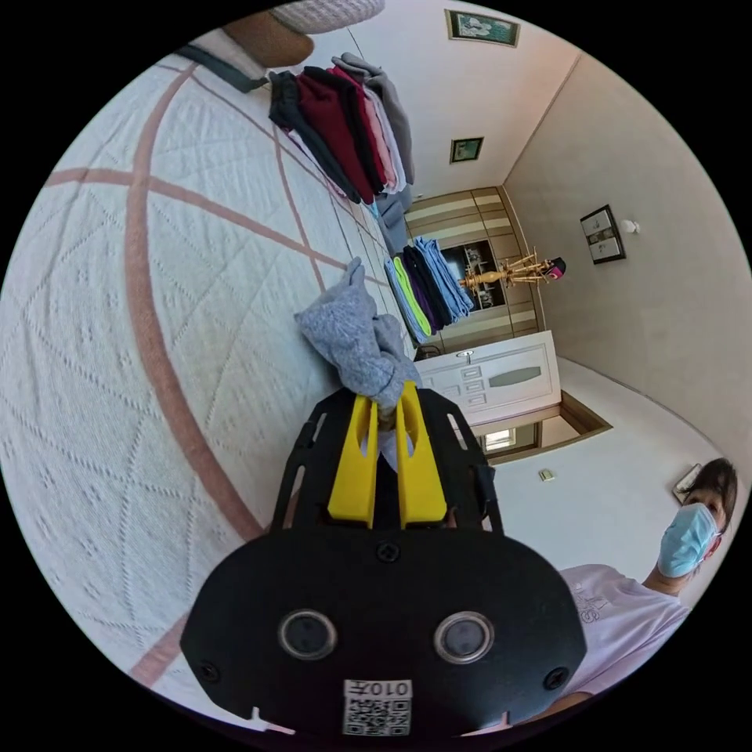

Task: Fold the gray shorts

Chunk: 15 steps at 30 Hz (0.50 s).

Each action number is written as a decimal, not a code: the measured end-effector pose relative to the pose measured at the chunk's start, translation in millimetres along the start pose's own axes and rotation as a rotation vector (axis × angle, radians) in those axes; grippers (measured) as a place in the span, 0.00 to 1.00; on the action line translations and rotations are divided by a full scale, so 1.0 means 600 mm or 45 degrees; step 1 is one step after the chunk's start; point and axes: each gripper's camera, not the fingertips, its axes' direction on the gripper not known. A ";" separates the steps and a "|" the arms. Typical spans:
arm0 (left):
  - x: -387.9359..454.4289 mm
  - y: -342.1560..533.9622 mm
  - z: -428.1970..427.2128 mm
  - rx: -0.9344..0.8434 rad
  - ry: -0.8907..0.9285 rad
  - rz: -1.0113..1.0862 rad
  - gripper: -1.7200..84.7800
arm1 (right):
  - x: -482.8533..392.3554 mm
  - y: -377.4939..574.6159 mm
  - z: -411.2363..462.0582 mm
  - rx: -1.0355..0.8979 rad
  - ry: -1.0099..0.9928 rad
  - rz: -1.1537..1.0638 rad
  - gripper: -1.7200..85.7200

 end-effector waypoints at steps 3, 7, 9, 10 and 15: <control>0.005 0.000 -0.012 0.009 0.009 0.017 0.10 | -0.012 0.014 -0.004 0.009 0.047 -0.011 0.11; 0.038 0.010 -0.029 0.012 0.089 0.100 0.10 | -0.028 0.031 -0.028 0.047 0.054 -0.019 0.11; 0.071 0.011 -0.040 0.003 0.119 0.182 0.10 | -0.063 0.031 -0.056 0.070 0.057 -0.080 0.11; 0.100 0.009 -0.050 -0.001 0.124 0.260 0.10 | -0.077 0.028 -0.063 0.070 0.059 -0.106 0.11; 0.240 0.000 -0.109 0.001 0.129 0.613 0.10 | -0.256 -0.003 -0.113 0.037 0.130 -0.444 0.11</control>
